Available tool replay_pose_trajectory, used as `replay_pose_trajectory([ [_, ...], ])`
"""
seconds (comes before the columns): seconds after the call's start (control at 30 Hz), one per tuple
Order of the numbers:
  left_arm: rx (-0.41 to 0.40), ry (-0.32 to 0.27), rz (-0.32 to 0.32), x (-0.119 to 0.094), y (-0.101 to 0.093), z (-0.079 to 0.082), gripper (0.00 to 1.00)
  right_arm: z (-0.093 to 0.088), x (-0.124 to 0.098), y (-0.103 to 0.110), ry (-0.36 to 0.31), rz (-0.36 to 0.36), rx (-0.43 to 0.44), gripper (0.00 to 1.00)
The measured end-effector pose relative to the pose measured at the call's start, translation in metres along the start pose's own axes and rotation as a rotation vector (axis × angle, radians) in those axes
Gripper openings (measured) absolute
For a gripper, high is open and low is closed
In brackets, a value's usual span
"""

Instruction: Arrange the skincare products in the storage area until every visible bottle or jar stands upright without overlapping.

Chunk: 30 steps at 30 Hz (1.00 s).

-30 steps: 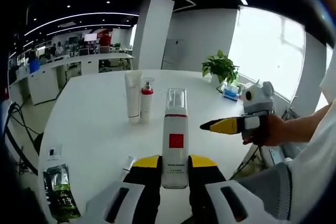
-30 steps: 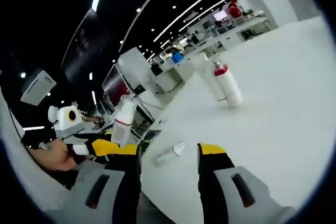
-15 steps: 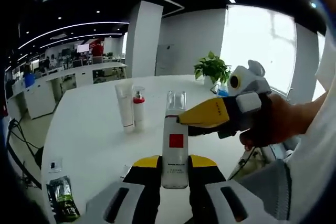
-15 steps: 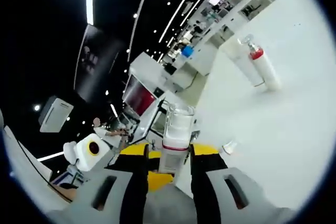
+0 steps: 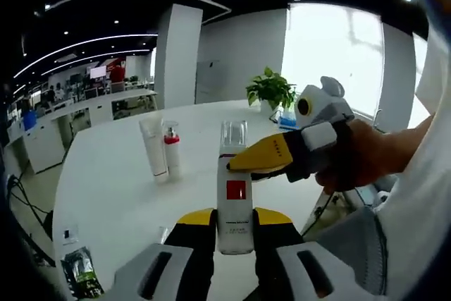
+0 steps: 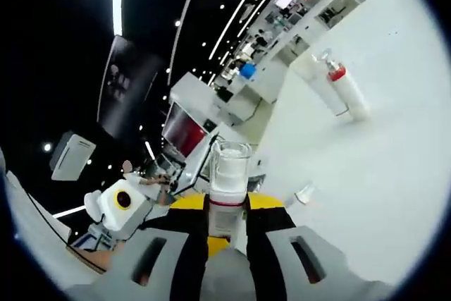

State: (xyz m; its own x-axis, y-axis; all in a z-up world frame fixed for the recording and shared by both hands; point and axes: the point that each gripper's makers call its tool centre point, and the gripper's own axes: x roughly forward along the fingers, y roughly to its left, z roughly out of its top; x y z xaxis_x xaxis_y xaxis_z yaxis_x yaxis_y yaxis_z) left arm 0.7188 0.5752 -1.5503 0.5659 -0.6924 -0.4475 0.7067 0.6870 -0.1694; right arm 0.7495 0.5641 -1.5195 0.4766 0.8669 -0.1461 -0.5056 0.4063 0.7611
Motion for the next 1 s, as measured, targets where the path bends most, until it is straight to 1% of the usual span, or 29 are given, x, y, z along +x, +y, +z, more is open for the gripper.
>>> replay_pose_trajectory([
  [0.03,0.005,-0.001,-0.006,0.0,0.0,0.0,0.22,0.0,-0.001,0.0,0.006,0.0,-0.036,0.17],
  [0.07,0.003,-0.005,-0.031,0.0,-0.003,0.0,0.22,0.0,-0.002,0.001,0.01,0.003,-0.049,0.17],
  [0.1,0.0,-0.044,-0.092,-0.001,-0.011,0.005,0.25,-0.001,-0.003,0.004,0.034,0.021,-0.097,0.16],
  [0.13,-0.016,-0.053,-0.117,-0.003,-0.013,0.006,0.28,0.0,-0.003,0.005,0.034,0.022,-0.109,0.16],
  [0.17,-0.018,-0.041,-0.134,-0.006,-0.013,0.004,0.3,0.003,-0.005,0.009,0.025,0.043,-0.138,0.16],
  [0.2,-0.008,-0.026,-0.152,-0.007,-0.015,0.002,0.3,0.004,-0.006,0.013,0.024,0.065,-0.141,0.16],
  [0.23,0.004,-0.004,-0.173,-0.009,-0.016,-0.002,0.3,0.006,-0.008,0.014,0.03,0.069,-0.139,0.16],
  [0.3,0.008,0.005,-0.181,-0.011,-0.015,-0.003,0.31,0.005,-0.009,0.019,0.054,0.102,-0.199,0.16],
  [0.33,-0.007,0.013,-0.198,-0.012,-0.015,-0.005,0.32,0.005,-0.01,0.022,0.066,0.116,-0.243,0.16],
  [0.4,-0.032,-0.002,-0.22,-0.014,-0.015,-0.003,0.34,0.004,-0.012,0.034,0.087,0.175,-0.27,0.16],
  [0.43,-0.076,-0.019,-0.251,-0.017,-0.02,0.0,0.34,0.004,-0.013,0.041,0.094,0.205,-0.294,0.16],
  [0.47,-0.094,-0.029,-0.284,-0.019,-0.024,0.003,0.34,0.001,-0.014,0.051,0.119,0.261,-0.311,0.16],
  [0.5,-0.104,-0.035,-0.296,-0.02,-0.025,0.004,0.34,-0.001,-0.014,0.055,0.137,0.285,-0.32,0.16],
  [0.53,-0.099,-0.048,-0.304,-0.021,-0.026,0.006,0.34,-0.006,-0.014,0.06,0.171,0.315,-0.347,0.16],
  [0.6,-0.101,-0.058,-0.344,-0.024,-0.033,0.008,0.34,-0.011,-0.013,0.066,0.208,0.346,-0.397,0.16],
  [0.63,-0.106,-0.06,-0.363,-0.026,-0.036,0.009,0.34,-0.013,-0.012,0.07,0.227,0.372,-0.412,0.16],
  [0.67,-0.106,-0.063,-0.379,-0.028,-0.037,0.009,0.34,-0.014,-0.011,0.073,0.237,0.382,-0.415,0.16],
  [0.7,-0.11,-0.062,-0.386,-0.029,-0.038,0.009,0.34,-0.015,-0.011,0.078,0.251,0.419,-0.414,0.17],
  [0.73,-0.112,-0.06,-0.389,-0.029,-0.037,0.009,0.33,-0.016,-0.01,0.081,0.261,0.437,-0.412,0.17],
  [0.8,-0.121,-0.065,-0.403,-0.032,-0.037,0.009,0.31,-0.013,-0.004,0.08,0.265,0.418,-0.411,0.17],
  [0.83,-0.108,-0.079,-0.39,-0.032,-0.034,0.01,0.31,-0.013,-0.003,0.08,0.268,0.421,-0.412,0.17],
  [0.87,-0.111,-0.092,-0.378,-0.033,-0.031,0.011,0.3,-0.012,0.0,0.08,0.268,0.42,-0.417,0.17],
  [0.9,-0.134,-0.104,-0.377,-0.034,-0.028,0.012,0.27,-0.011,0.002,0.079,0.264,0.414,-0.419,0.17],
  [0.93,-0.148,-0.109,-0.39,-0.036,-0.028,0.012,0.26,-0.009,0.004,0.08,0.257,0.413,-0.429,0.17],
  [1.0,-0.166,-0.146,-0.396,-0.039,-0.026,0.017,0.25,-0.007,0.006,0.083,0.256,0.433,-0.417,0.17],
])
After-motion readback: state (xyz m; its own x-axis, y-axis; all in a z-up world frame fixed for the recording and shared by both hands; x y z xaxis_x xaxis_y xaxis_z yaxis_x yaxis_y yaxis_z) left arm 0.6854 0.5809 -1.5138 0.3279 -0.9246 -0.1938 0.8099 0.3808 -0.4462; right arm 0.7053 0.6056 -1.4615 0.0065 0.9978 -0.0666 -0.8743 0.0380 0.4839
